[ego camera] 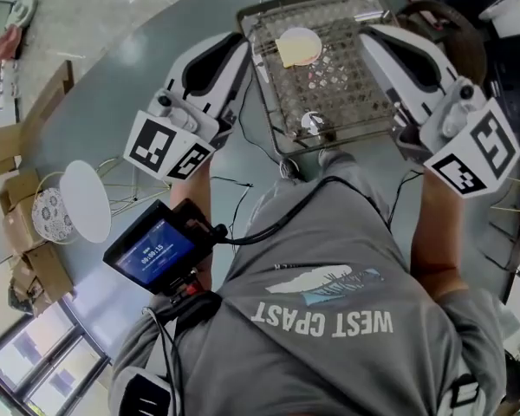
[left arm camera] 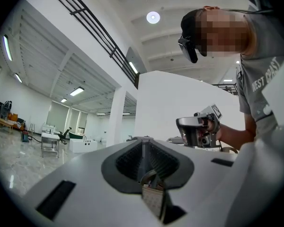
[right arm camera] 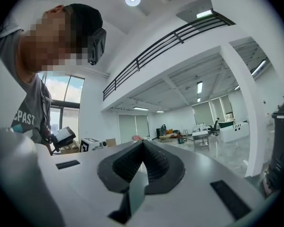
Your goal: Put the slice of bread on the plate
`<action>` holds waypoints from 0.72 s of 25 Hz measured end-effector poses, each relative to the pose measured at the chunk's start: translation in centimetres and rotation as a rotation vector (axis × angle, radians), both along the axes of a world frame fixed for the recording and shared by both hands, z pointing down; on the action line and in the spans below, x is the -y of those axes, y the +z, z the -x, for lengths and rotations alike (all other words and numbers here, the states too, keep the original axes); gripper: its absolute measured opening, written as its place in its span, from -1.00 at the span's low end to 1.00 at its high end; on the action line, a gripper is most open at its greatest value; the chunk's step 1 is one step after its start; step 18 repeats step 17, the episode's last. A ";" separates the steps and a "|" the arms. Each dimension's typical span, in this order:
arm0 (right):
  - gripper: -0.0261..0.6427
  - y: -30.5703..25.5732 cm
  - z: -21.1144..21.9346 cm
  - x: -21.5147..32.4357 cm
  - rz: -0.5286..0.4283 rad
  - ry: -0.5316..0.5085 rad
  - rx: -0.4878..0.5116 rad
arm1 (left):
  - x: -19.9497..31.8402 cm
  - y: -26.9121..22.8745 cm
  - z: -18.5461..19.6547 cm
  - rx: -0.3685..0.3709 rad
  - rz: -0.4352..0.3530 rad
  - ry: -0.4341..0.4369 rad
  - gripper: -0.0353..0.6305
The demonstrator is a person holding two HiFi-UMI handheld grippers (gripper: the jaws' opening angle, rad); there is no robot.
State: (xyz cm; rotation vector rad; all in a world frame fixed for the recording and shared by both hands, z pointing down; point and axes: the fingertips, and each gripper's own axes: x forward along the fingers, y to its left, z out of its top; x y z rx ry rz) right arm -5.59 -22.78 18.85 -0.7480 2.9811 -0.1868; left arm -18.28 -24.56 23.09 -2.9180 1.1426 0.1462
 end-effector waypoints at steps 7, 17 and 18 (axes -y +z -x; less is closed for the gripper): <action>-0.91 -2.3 -1.5 -2.2 -0.041 0.019 0.036 | -0.5 -0.6 -0.2 0.001 -0.031 0.024 -0.75; -0.91 -2.5 -2.1 -3.3 -0.066 0.018 0.045 | -1.3 0.2 0.7 0.006 -0.030 0.002 -0.75; -0.91 -2.5 -2.1 -3.3 -0.066 0.018 0.045 | -1.3 0.2 0.7 0.006 -0.030 0.002 -0.75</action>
